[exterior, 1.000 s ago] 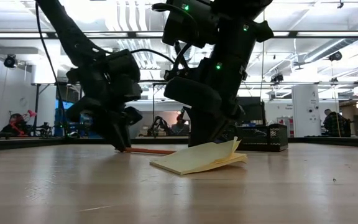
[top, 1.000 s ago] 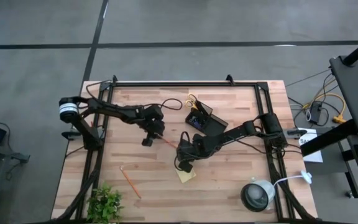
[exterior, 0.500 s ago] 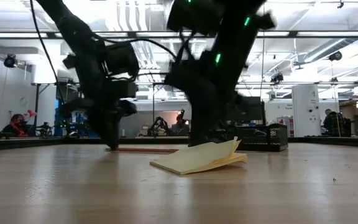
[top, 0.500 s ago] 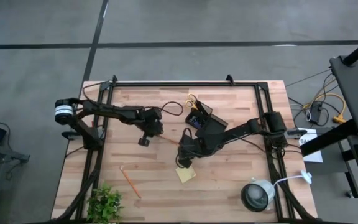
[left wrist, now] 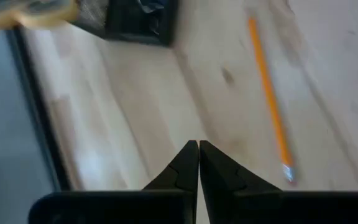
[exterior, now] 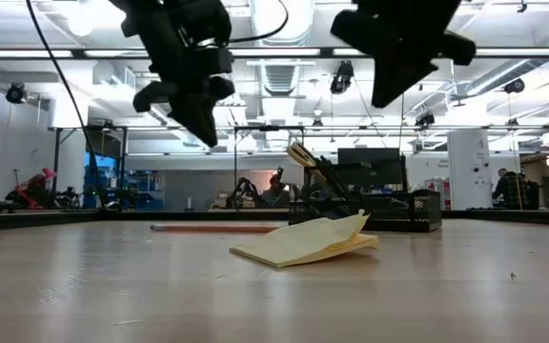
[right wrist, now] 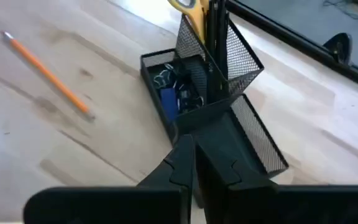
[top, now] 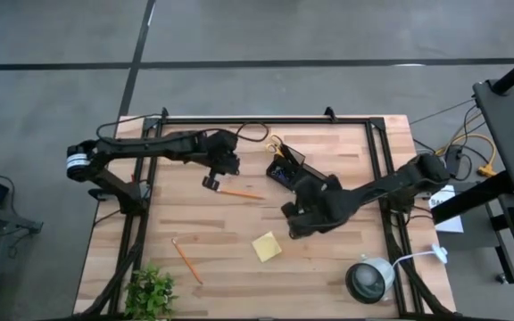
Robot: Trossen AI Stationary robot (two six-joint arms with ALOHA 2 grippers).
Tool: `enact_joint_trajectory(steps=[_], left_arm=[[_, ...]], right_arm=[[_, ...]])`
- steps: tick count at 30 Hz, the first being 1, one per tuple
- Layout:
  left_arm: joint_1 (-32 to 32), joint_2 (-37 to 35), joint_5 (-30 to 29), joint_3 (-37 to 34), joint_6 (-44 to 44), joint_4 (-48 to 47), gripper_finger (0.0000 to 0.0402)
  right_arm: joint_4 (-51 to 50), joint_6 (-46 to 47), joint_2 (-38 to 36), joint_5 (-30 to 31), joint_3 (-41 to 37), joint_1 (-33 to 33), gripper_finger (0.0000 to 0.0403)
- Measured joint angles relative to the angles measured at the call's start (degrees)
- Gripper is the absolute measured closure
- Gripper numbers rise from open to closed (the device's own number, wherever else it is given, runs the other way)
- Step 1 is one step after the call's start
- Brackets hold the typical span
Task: Pick and place office supplies into organizer
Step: Put the top yellow pencil into the black desk organizer
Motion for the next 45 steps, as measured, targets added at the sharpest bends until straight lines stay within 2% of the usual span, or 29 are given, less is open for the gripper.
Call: enact_joint_trajectory(steps=[2, 6, 9, 11, 13, 16, 19, 24, 28, 35, 41, 45], left_arm=[[0.76, 1.21, 2.12, -1.16, -0.43, -1.52, 0.0401], [0.78, 3.95, 4.88, -7.58, -4.5, -0.29, 0.0401], [0.16, 3.76, 5.5, -11.93, -7.25, 5.49, 0.0392], [0.25, 3.35, 5.41, -14.74, -10.92, 8.5, 0.0379], [0.63, 2.44, 5.14, -16.79, -15.04, 12.69, 0.0365], [1.33, 1.32, 5.39, -18.92, -19.99, 17.35, 0.0347], [1.73, 1.05, 7.62, -20.23, -20.95, 17.84, 0.0339], [1.79, 0.59, 10.32, -22.5, -19.37, 19.88, 0.0338], [1.91, 0.63, 10.2, -24.89, -20.41, 23.83, 0.0337], [1.93, 0.59, 10.21, -26.63, -21.15, 28.71, 0.0337], [1.94, 0.72, 10.21, -27.41, -21.17, 28.61, 0.0337], [1.94, 0.72, 10.19, -27.5, -21.17, 28.73, 0.0337]], right_arm=[[2.62, -2.28, -0.18, -1.9, -1.14, 0.41, 0.0394], [20.42, -18.77, 2.53, -12.54, -4.13, -2.23, 0.0388], [30.29, -28.67, 6.22, -18.94, -4.79, -6.35, 0.0371], [32.57, -30.98, 8.28, -22.88, -4.87, -9.8, 0.0361], [36.32, -32.96, 9.72, -29.79, -5.1, -13.84, 0.036], [42.86, -36.06, 11.45, -38.92, -6.06, -19.76, 0.0375], [44.76, -41.64, 12.93, -44.0, -5.67, -24.16, 0.039], [41.65, -59.88, 13.4, -45.34, -4.09, -25.04, 0.0387], [39.36, -67.45, 13.4, -45.67, -3.86, -24.36, 0.0362], [40.26, -68.29, 16.45, -45.67, -2.14, -24.57, 0.0322], [39.2, -67.88, 21.28, -46.93, 2.54, -24.48, 0.0337], [37.75, -67.58, 21.78, -46.9, 3.88, -24.46, 0.0353]])
